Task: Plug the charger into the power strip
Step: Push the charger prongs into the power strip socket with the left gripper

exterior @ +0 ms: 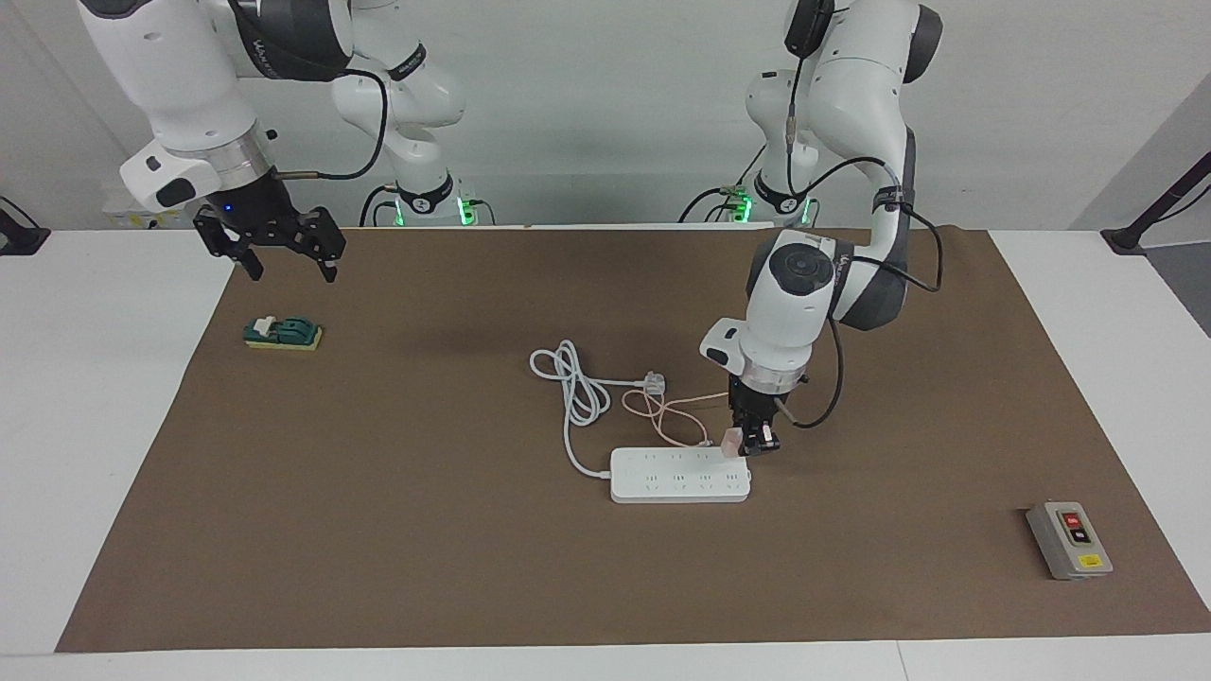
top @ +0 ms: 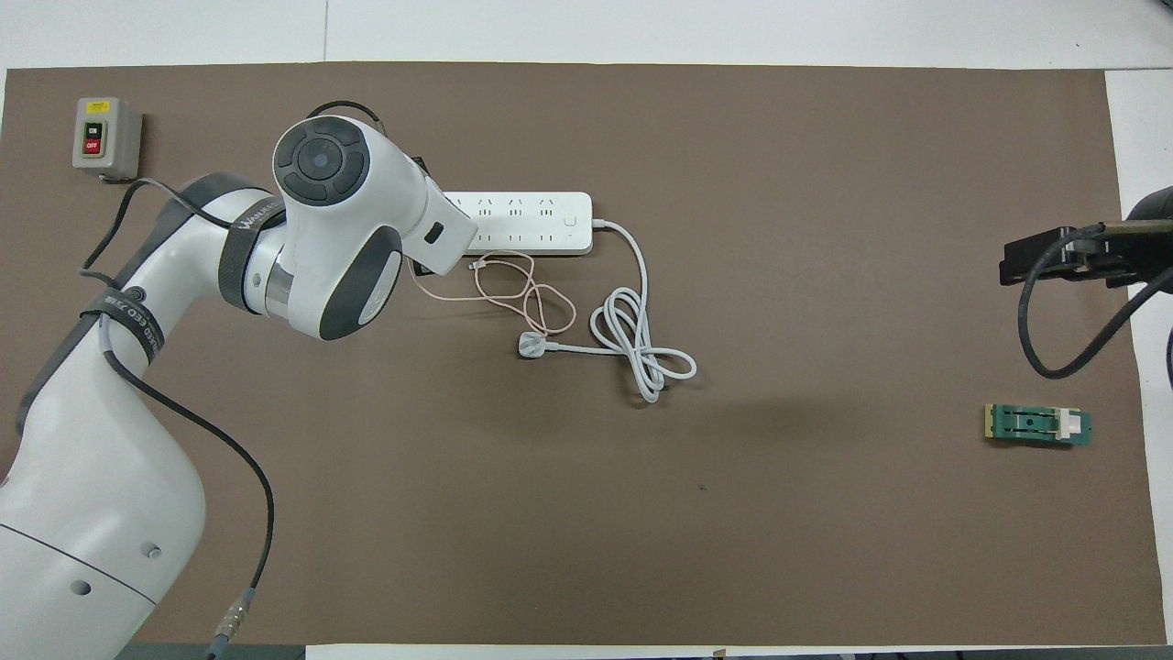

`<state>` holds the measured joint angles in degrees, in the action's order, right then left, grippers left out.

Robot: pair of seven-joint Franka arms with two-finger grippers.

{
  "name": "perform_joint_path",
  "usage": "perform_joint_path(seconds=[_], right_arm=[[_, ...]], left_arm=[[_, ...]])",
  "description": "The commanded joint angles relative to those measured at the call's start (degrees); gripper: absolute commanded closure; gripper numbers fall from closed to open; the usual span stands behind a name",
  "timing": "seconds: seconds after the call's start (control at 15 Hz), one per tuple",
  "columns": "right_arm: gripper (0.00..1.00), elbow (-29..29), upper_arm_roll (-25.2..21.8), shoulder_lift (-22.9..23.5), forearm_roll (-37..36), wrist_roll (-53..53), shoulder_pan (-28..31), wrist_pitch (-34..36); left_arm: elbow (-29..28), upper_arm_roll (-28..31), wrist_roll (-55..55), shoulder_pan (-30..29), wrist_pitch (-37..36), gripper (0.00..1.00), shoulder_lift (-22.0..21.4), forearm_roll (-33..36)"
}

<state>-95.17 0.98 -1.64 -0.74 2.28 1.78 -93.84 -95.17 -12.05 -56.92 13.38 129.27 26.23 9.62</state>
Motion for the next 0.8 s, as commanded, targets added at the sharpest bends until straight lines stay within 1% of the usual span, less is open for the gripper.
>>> perform_joint_path(seconds=[0.0,0.4,0.74], right_arm=[[0.00,0.5,1.0,0.2,0.1,-1.3,1.3,2.2],[0.00,0.9,1.0,0.3,0.0,-1.3,1.3,2.2],[0.00,0.8,1.0,0.0,-0.5,-1.2,0.7,2.4]], left_arm=[[-1.9,0.9,0.3,0.7,2.6,1.00,-0.5,1.5],[-3.7,0.9,1.4,0.8,4.6,1.00,-0.5,1.7],[-4.0,1.0,1.6,1.1,4.5,1.00,-0.6,1.7]])
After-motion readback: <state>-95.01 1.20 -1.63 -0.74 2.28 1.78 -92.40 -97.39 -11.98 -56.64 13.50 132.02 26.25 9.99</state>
